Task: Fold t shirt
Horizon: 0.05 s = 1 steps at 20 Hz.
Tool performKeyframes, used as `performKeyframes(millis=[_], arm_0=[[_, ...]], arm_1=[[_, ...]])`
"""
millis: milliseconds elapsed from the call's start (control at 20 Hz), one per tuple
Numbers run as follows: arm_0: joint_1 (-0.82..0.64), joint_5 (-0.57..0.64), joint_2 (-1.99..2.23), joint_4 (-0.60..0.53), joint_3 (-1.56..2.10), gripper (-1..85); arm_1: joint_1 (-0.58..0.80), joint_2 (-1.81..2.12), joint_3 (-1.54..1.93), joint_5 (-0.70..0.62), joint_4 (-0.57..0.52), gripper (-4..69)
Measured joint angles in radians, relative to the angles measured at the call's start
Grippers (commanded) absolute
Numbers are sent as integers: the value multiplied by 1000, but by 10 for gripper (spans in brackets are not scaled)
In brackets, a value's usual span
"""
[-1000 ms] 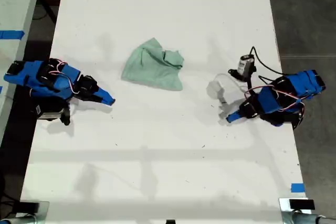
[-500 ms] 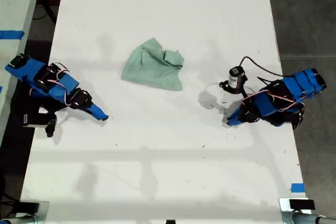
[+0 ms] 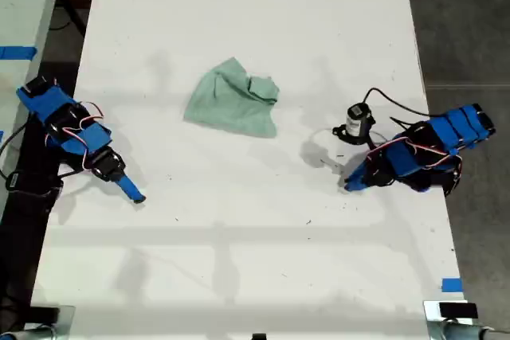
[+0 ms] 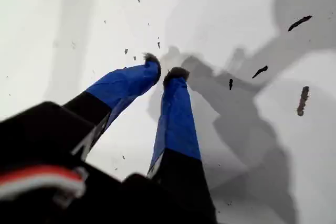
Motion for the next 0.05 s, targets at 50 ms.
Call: performKeyframes(millis=[50], arm_0=[[2,0,0,0,0,121]], arm_1=[[0,0,0,0,0,51]])
